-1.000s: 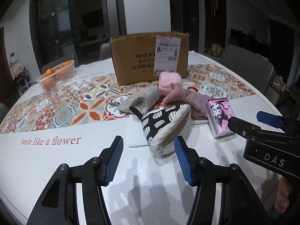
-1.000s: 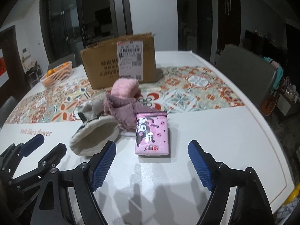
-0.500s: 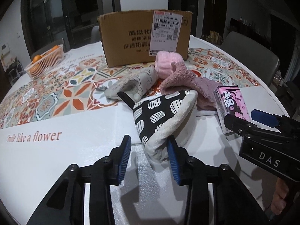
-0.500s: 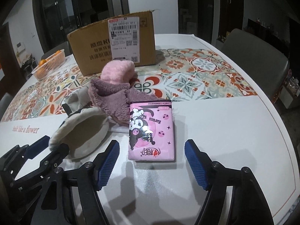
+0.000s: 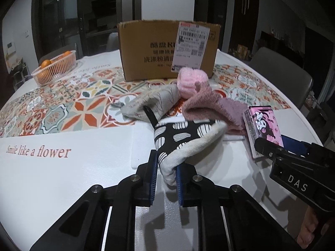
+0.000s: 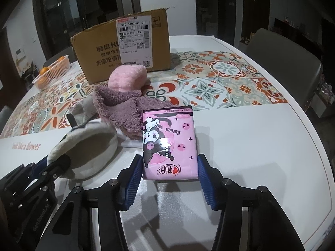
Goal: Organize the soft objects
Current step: 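Grasp the black-and-white slipper with the left tool while the right tool grasps the pink tissue pack, then lift the slipper and tissue pack and carry both over the cardboard box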
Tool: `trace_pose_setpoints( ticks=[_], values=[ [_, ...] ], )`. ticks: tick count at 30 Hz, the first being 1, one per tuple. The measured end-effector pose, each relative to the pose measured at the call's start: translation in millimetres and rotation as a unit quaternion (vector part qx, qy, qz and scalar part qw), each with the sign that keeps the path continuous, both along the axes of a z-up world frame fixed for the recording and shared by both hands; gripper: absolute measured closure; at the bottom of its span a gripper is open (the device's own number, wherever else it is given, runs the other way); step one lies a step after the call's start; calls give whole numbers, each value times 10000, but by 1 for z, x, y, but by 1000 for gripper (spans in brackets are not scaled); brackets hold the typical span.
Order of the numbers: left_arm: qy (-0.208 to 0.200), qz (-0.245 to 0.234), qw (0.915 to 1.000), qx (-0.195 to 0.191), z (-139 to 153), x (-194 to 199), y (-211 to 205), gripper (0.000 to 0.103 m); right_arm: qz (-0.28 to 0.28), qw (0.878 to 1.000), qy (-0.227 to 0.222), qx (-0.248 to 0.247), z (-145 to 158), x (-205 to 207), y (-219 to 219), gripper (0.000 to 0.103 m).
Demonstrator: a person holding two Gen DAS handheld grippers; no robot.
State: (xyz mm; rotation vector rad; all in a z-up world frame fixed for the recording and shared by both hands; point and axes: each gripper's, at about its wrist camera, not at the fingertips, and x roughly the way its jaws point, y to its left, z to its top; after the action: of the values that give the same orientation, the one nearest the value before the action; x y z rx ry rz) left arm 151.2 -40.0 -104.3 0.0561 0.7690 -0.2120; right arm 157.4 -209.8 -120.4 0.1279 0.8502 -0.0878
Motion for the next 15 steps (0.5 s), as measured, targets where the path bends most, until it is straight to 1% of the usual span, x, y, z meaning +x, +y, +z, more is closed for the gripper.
trace_pose_setpoints(
  ticks=[7,15],
  values=[
    [-310,89,9994,-118,20,-9,3,87,-54,9997,-229,39,17,-11,-1,50],
    [-772,161,9967,-192,51,-16,9,87,-10,9984,-552,85,42,-20,2,50]
  ],
)
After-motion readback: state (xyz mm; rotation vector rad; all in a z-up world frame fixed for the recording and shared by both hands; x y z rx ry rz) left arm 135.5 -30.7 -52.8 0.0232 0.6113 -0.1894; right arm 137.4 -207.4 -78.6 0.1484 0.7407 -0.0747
